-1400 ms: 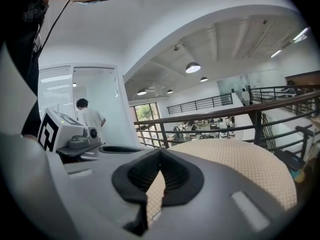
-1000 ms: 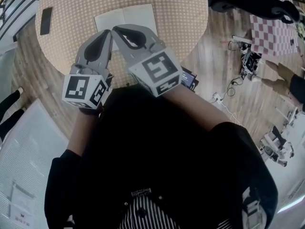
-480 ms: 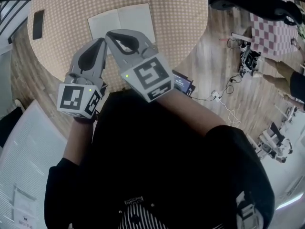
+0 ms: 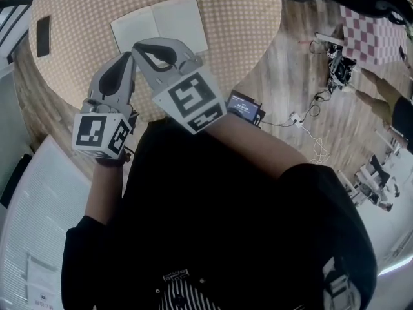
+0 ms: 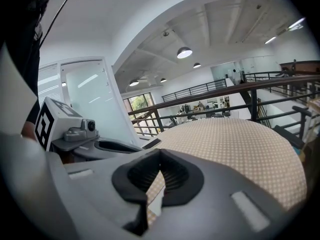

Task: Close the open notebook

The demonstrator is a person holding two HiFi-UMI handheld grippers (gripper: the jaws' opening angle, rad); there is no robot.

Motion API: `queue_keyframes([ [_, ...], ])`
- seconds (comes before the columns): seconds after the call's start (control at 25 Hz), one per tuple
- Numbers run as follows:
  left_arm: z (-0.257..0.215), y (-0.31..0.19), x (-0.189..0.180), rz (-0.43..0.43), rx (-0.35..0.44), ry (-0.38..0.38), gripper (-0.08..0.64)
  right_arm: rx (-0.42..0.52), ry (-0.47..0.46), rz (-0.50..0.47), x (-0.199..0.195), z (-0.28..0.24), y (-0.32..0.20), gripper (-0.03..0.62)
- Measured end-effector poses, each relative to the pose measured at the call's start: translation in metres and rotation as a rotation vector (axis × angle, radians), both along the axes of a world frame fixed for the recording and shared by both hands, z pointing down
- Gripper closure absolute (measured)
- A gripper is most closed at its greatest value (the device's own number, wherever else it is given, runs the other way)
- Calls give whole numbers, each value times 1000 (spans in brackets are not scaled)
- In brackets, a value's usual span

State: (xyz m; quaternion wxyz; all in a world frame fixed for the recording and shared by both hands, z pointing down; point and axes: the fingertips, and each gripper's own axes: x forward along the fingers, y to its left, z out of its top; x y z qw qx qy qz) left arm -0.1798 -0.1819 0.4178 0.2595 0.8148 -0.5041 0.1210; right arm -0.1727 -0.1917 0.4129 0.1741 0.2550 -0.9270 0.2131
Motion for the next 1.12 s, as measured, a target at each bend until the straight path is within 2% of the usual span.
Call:
queue_keyframes([
  [0.28, 22, -1, 4, 39, -44, -19, 558, -30, 33, -2, 3, 22, 0, 591],
  [0.52, 54, -8, 21, 132, -107, -25, 558, -78, 91, 24, 19, 63, -9, 591],
  [0.84, 118, -16, 31, 180, -198, -94, 558, -170, 244, 98, 64, 140, -27, 591],
  [1.12, 161, -14, 39, 230, -266, -109, 558, -245, 358, 164, 113, 195, -34, 591],
])
